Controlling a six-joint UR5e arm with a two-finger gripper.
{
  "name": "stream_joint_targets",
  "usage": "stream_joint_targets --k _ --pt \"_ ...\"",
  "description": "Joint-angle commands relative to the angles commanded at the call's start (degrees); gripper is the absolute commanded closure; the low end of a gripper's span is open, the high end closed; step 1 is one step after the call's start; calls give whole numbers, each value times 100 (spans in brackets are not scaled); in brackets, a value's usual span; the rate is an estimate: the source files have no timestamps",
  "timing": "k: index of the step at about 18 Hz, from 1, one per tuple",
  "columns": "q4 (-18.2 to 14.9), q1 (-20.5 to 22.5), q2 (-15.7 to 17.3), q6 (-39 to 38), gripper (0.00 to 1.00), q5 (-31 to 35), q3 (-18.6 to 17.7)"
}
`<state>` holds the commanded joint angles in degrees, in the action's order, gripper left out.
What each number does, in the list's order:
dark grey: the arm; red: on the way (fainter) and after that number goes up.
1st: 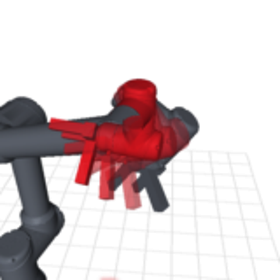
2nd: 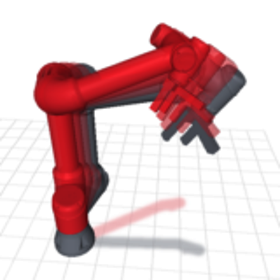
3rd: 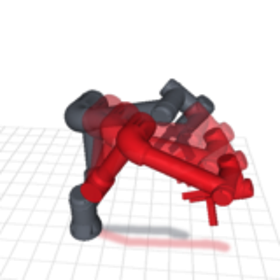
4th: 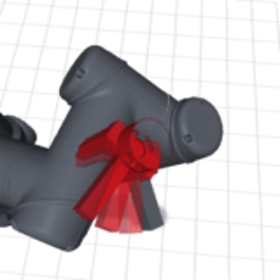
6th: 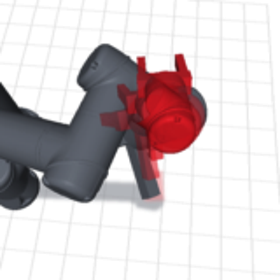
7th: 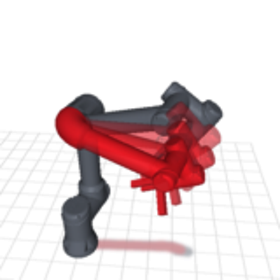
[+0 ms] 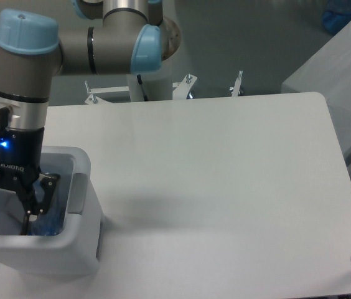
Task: Place the trash in the trash can
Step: 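Raise the open gripper out of the bin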
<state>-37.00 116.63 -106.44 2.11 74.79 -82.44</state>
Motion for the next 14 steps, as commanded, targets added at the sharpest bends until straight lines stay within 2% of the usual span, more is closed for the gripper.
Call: stream_joint_targets --k 1,2,3,5,7,9,11,14 --pt "0 9 18 0 19 0 -9" --pt "0 17 9 61 4 0 0" --pt "0 35 18 183 0 9 -26" --pt "0 157 79 211 0 9 -70" --pt "0 499 228 281 0 -9 -88" --pt "0 842 264 587 0 -26 139" --pt "-17 975 238 1079 0 8 368" --pt "-26 1343 229 1344 0 70 378"
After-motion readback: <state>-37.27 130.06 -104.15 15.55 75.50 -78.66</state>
